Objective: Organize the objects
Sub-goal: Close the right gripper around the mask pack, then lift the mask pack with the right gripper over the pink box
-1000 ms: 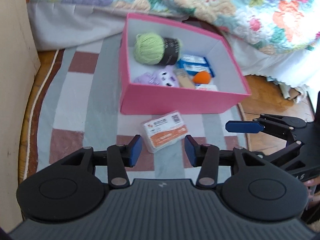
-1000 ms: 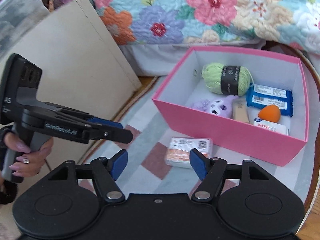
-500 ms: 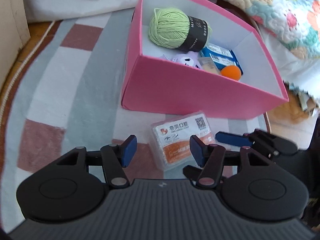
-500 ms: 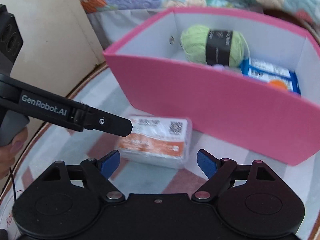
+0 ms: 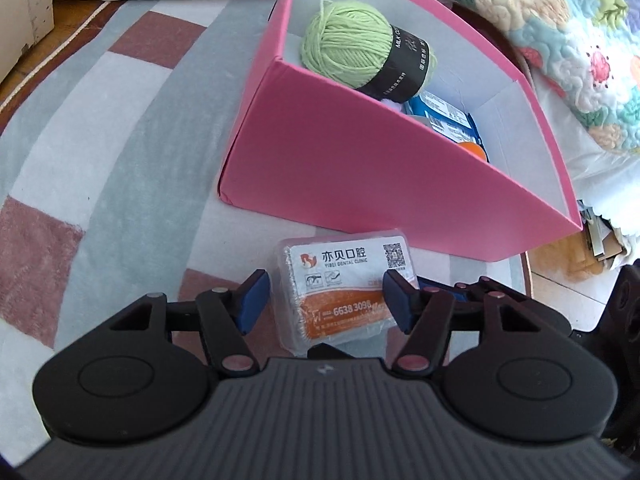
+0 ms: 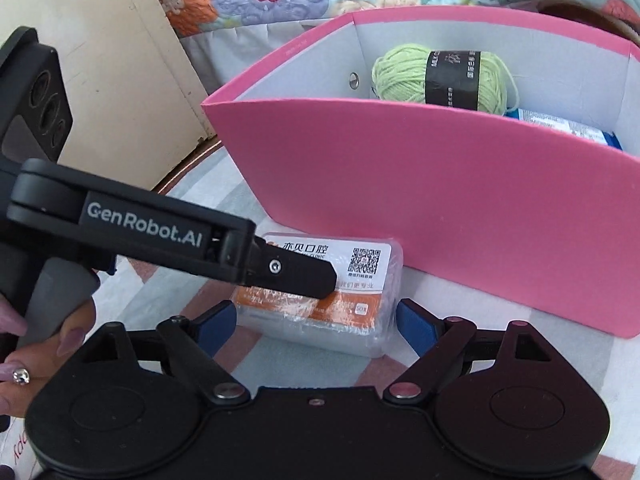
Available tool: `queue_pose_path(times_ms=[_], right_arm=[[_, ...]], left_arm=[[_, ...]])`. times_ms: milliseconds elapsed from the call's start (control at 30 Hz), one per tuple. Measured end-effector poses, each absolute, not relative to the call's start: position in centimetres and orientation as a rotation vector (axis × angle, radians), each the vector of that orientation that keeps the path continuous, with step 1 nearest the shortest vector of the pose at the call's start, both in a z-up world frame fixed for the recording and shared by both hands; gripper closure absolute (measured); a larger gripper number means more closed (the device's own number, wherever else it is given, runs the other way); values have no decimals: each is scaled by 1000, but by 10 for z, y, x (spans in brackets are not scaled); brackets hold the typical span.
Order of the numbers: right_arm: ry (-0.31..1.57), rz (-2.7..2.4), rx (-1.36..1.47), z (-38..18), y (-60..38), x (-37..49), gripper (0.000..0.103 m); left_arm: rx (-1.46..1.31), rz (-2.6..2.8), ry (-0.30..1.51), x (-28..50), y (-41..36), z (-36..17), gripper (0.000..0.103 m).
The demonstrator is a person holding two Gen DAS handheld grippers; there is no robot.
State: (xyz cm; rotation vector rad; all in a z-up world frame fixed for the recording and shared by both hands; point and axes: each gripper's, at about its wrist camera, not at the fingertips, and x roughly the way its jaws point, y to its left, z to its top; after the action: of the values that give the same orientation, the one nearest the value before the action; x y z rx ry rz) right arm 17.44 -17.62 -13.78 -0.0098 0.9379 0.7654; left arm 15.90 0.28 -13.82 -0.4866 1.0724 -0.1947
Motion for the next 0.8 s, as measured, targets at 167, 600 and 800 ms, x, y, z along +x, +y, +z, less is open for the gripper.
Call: queue_pose_path(times_ms=[167, 600, 800], right_arm=[[930, 770, -33, -140, -175, 170, 11], [885, 698, -198, -136, -157, 150, 13], [895, 653, -250, -132, -149, 144, 23]], left_arm=[[-522, -228, 1086, 157, 15, -139, 53], [-638, -219, 1093, 158, 27, -149, 55], [-589, -232, 1118, 157, 23, -144, 56]])
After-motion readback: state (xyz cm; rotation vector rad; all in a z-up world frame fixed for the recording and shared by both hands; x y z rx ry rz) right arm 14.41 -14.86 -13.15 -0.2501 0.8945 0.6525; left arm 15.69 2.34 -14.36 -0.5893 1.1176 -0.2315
